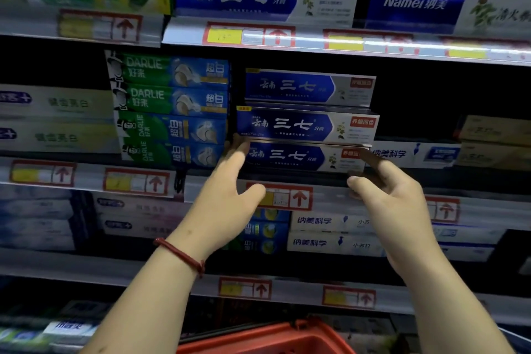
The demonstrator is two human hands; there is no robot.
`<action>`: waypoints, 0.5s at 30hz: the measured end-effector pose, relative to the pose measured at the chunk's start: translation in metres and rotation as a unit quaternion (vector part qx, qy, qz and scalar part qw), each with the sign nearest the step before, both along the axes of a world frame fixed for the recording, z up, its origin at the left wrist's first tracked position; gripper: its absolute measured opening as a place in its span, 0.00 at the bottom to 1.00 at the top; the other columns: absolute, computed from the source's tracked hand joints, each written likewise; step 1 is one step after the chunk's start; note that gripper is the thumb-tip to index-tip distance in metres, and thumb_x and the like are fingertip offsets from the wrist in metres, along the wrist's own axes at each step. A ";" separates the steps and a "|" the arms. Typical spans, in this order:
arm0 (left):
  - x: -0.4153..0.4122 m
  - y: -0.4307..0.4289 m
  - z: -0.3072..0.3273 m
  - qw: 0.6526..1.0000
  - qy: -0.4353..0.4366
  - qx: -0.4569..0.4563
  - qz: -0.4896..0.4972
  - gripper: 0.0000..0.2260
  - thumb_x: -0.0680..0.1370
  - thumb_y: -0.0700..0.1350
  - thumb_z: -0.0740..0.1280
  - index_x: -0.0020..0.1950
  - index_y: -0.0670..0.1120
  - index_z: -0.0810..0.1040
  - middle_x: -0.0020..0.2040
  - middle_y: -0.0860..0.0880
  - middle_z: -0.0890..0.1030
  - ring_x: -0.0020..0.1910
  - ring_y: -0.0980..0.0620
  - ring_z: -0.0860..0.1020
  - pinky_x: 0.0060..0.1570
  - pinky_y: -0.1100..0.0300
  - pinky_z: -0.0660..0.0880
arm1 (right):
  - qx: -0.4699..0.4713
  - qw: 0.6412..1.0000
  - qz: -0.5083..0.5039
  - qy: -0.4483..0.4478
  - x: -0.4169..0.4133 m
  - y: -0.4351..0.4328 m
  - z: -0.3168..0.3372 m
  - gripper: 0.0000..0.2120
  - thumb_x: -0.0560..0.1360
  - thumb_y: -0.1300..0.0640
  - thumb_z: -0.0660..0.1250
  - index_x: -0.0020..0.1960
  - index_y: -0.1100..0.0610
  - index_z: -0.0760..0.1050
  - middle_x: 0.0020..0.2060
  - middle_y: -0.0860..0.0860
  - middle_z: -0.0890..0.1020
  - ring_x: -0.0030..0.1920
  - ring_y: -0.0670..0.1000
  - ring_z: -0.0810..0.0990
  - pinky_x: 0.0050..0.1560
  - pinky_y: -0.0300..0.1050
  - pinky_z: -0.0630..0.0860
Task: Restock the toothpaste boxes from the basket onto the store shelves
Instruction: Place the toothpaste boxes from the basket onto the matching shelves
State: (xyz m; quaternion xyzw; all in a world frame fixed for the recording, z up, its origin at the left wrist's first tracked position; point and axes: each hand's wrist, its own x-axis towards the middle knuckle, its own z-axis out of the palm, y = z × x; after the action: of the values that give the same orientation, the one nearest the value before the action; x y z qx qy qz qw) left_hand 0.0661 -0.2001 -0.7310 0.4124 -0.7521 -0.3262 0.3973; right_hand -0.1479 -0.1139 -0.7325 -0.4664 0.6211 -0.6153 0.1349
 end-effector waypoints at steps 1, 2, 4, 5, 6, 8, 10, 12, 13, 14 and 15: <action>0.001 0.001 -0.001 1.000 0.019 -0.017 0.016 0.31 0.82 0.47 0.66 0.81 0.58 0.55 0.80 0.60 0.58 0.78 0.61 0.54 0.74 0.60 0.55 | -0.002 1.000 -0.002 0.017 0.001 0.001 -0.002 0.14 0.80 0.57 0.68 0.64 0.48 0.78 0.50 0.54 0.84 0.49 0.54 0.82 0.49 0.44 0.78; 0.001 0.003 -0.002 0.998 0.029 -0.044 0.032 0.29 0.82 0.46 0.66 0.81 0.57 0.58 0.79 0.59 0.60 0.76 0.63 0.56 0.73 0.61 0.56 | 0.000 0.999 -0.005 0.036 0.003 0.003 -0.003 0.15 0.79 0.55 0.69 0.66 0.48 0.77 0.54 0.50 0.84 0.53 0.50 0.82 0.55 0.44 0.79; 0.005 0.008 -0.007 0.992 0.017 -0.112 0.055 0.27 0.82 0.46 0.67 0.79 0.55 0.64 0.77 0.58 0.65 0.73 0.65 0.59 0.72 0.64 0.58 | 0.008 0.997 -0.013 0.080 0.010 0.008 -0.005 0.22 0.79 0.53 0.70 0.72 0.47 0.73 0.66 0.44 0.79 0.66 0.46 0.77 0.68 0.51 0.75; 0.008 0.011 -0.010 0.988 -0.003 -0.141 0.059 0.26 0.81 0.47 0.67 0.78 0.55 0.65 0.77 0.57 0.66 0.74 0.63 0.60 0.73 0.63 0.58 | 0.009 0.994 -0.011 0.111 0.015 0.012 -0.006 0.24 0.79 0.53 0.70 0.74 0.47 0.71 0.68 0.42 0.76 0.69 0.44 0.74 0.71 0.50 0.73; 0.012 0.014 -0.013 0.984 -0.027 -0.164 0.057 0.26 0.81 0.48 0.68 0.78 0.55 0.66 0.76 0.57 0.66 0.76 0.61 0.60 0.74 0.61 0.58 | 0.007 0.990 -0.003 0.143 0.021 0.016 -0.007 0.25 0.79 0.53 0.70 0.75 0.46 0.70 0.69 0.39 0.74 0.70 0.41 0.72 0.71 0.46 0.71; 0.024 0.020 -0.023 0.975 -0.079 -0.201 0.050 0.27 0.80 0.51 0.69 0.78 0.55 0.66 0.76 0.57 0.66 0.78 0.57 0.60 0.77 0.54 0.59 | 0.004 0.981 0.015 0.194 0.032 0.023 -0.012 0.26 0.79 0.52 0.70 0.76 0.45 0.68 0.69 0.35 0.70 0.70 0.38 0.69 0.69 0.36 0.67; 0.039 0.028 -0.035 0.966 -0.130 -0.222 0.043 0.28 0.79 0.54 0.69 0.78 0.55 0.66 0.77 0.57 0.66 0.78 0.56 0.60 0.77 0.49 0.60 | 0.009 0.972 0.030 0.231 0.042 0.028 -0.018 0.28 0.79 0.51 0.71 0.76 0.46 0.67 0.71 0.35 0.69 0.71 0.37 0.68 0.69 0.34 0.65; 0.056 0.037 -0.051 0.956 -0.176 -0.232 0.032 0.29 0.78 0.57 0.69 0.78 0.55 0.65 0.77 0.57 0.66 0.79 0.55 0.59 0.77 0.48 0.60 | 0.024 0.965 0.051 0.258 0.051 0.031 -0.026 0.29 0.78 0.49 0.71 0.77 0.46 0.66 0.73 0.37 0.69 0.71 0.38 0.68 0.69 0.34 0.65; 0.065 0.042 -0.060 0.951 -0.199 -0.234 0.027 0.30 0.78 0.57 0.68 0.78 0.54 0.65 0.77 0.57 0.66 0.79 0.55 0.59 0.77 0.48 0.60 | 0.034 0.960 0.065 0.269 0.056 0.032 -0.032 0.29 0.78 0.49 0.71 0.77 0.46 0.66 0.73 0.39 0.70 0.71 0.39 0.68 0.69 0.33 0.65; 0.074 0.046 -0.070 0.946 -0.223 -0.235 0.022 0.30 0.78 0.58 0.68 0.79 0.54 0.65 0.77 0.56 0.66 0.79 0.54 0.60 0.77 0.48 0.60 | 0.044 0.956 0.082 0.278 0.062 0.034 -0.038 0.30 0.78 0.48 0.71 0.77 0.47 0.65 0.73 0.39 0.70 0.71 0.39 0.68 0.67 0.32 0.64; 0.082 0.051 -0.080 0.941 -0.245 -0.231 0.016 0.31 0.78 0.59 0.67 0.79 0.54 0.65 0.77 0.56 0.66 0.79 0.53 0.60 0.77 0.48 0.60 | 0.056 0.952 0.101 0.283 0.067 0.035 -0.046 0.30 0.78 0.48 0.71 0.77 0.47 0.66 0.72 0.40 0.70 0.71 0.39 0.68 0.66 0.29 0.63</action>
State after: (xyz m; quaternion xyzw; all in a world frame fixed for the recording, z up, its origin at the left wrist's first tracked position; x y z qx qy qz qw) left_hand 0.1484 -0.1493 -0.8110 0.3887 -0.8741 -0.0257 0.2901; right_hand -0.0807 -0.0784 -0.7790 -0.6733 0.6171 -0.4053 0.0405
